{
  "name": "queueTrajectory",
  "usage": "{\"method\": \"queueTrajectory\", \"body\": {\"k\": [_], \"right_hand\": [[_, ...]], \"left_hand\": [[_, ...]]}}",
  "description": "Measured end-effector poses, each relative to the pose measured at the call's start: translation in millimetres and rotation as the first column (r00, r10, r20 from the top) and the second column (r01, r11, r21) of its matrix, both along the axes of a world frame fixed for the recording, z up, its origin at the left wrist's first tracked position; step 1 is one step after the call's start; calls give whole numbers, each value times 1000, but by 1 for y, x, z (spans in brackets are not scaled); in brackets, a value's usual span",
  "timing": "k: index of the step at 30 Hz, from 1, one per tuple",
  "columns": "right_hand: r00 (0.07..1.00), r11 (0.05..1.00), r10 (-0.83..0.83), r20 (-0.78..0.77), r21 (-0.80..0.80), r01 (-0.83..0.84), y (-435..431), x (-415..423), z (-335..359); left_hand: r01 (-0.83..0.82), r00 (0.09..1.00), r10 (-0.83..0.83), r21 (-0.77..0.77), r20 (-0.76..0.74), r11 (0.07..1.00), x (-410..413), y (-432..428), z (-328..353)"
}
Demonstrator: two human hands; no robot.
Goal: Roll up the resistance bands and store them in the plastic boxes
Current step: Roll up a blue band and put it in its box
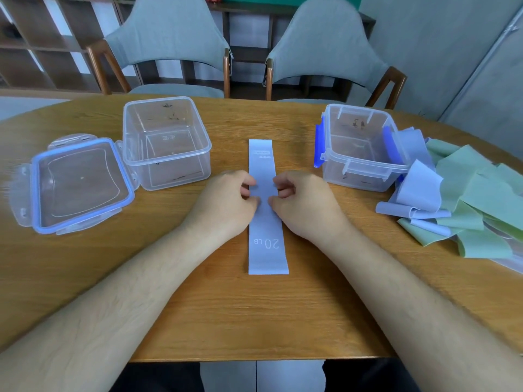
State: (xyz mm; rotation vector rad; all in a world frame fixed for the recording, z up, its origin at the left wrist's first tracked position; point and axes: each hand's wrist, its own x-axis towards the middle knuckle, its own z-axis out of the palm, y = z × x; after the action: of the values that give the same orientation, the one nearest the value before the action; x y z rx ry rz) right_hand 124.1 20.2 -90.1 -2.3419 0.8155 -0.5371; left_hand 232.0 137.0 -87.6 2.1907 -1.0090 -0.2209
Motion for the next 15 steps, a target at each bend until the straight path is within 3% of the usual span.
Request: {"method": "queueTrajectory", "body": {"k": [6,8,11,15], "right_hand": [[998,998,60,1,22,-60,2,-7,3],[992,992,122,25,-44,-120,6,-18,2],[980,954,197,-11,-229,-194,15,-41,1],[954,909,282,-102,-290,-300,21,-58,-7]], "left_hand": [[50,998,-51,-9,-37,999,-4,6,0],[114,993,-114,2,42,993,-8,16,-1],[169,940,-186,83,287,982,-16,38,-3],[190,932,-256,255,257,948,-26,57,-11]]}}
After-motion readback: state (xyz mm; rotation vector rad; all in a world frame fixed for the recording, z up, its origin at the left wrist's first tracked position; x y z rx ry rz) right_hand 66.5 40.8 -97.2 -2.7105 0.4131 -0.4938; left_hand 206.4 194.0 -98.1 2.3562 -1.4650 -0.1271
